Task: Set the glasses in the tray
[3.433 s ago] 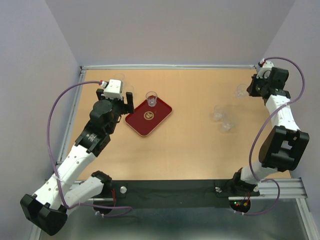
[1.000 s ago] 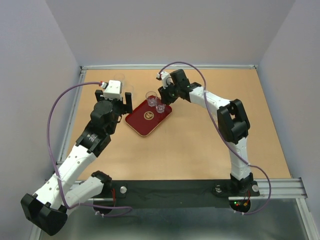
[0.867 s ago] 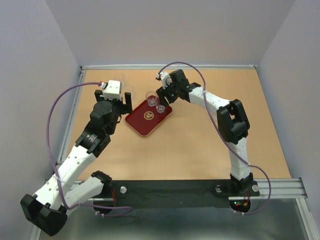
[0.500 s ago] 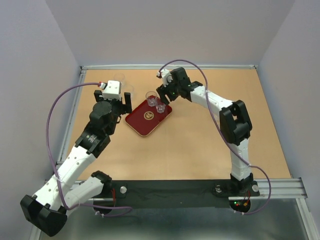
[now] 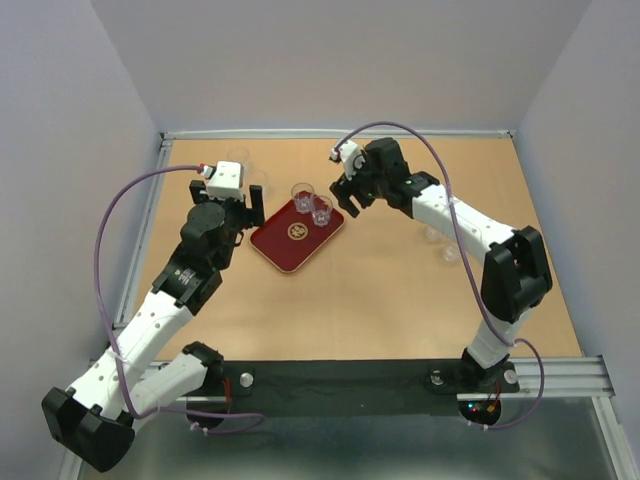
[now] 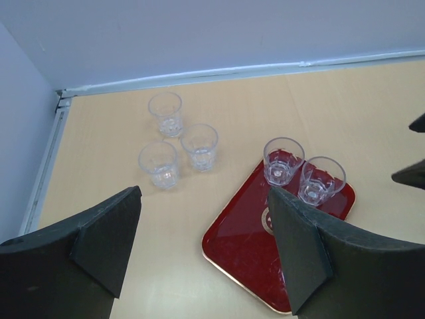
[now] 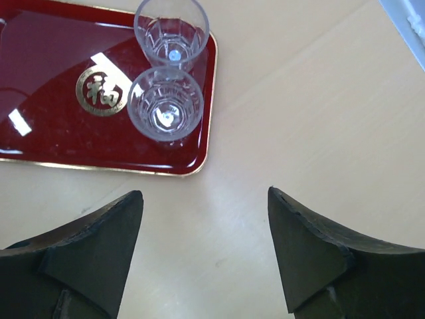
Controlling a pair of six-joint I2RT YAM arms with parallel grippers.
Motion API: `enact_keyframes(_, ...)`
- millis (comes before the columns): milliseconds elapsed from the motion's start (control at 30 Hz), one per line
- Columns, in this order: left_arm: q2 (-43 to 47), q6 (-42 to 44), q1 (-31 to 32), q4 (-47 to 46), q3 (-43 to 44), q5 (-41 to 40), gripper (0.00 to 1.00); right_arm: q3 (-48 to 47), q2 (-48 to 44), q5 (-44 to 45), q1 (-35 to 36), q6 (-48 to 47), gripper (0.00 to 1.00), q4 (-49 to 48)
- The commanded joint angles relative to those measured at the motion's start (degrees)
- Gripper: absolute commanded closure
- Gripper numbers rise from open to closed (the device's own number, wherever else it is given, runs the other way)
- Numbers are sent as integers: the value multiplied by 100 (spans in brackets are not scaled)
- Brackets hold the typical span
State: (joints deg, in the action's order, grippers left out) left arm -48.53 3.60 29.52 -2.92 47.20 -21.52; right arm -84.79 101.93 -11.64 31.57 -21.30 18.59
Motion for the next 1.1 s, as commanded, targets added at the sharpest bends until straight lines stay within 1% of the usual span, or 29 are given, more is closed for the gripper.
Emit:
enact_keyframes(0, -7, 18, -7, -393, -132, -160, 12, 558, -708, 31, -81, -348, 18, -189)
enact_keyframes(133, -104, 36, -16, -403, -158, -212, 12, 1192, -1403, -198, -397, -393, 16, -285)
enact_keyframes(233, -191, 54, -16, -403, -167, -256, 12, 1596, -1816, -496, -853, -314, 16, -356)
enact_keyframes(267, -209, 62, -16, -411, -176, -291, 12, 1702, -1921, -593, -1133, -270, 16, -408)
enact_keyframes(300, -209, 71, -25, -420, -185, -361, 12, 1799, -2105, -785, -1292, -182, 16, -426)
enact_keyframes(467, -192, 141, -43, -464, -229, -511, 12, 2502, -2809, -1120, -2144, 205, 16, -873)
enact_keyframes(533, -192, 142, -86, -455, -246, -546, 12, 2704, -3143, -1235, -2417, 424, 12, -1032)
enact_keyframes(600, -183, 141, -122, -490, -264, -503, 12, 2915, -3302, -1297, -2559, 626, 12, -1182)
enact_keyframes(700, -200, 63, -332, -526, -282, -187, 12, 3205, -3504, -1551, -2910, 864, 12, -1410)
enact_keyframes(733, -226, 19, -420, -534, -282, 101, 12, 3302, -3531, -1726, -2998, 986, 12, -1463)
enact_keyframes(767, -253, -86, -638, -560, -264, 269, 11, 3372, -3574, -1797, -3130, 1022, 12, -1568)
enact_keyframes(833, -288, -227, -903, -604, -246, 603, 9, 3556, -3627, -1946, -3148, 1066, 12, -1639)
enact_keyframes(867, -332, -341, -1078, -657, -229, 944, 7, 3575, -3654, -1982, -3331, 1093, 12, -1674)
enact_keyframes(900, -358, -499, -1384, -692, -220, 1104, 7, 3584, -3654, -1991, -3359, 1154, 12, -1683)
enact_keyframes(933, -393, -596, -1553, -719, -211, 1376, 7, 3575, -3680, -1991, -3377, 1189, 12, -1692)
enact_keyframes(1067, -639, -1114, -2116, -877, -132, 1949, 7, 3619, -3847, -1983, -3395, 1233, 12, -1771)
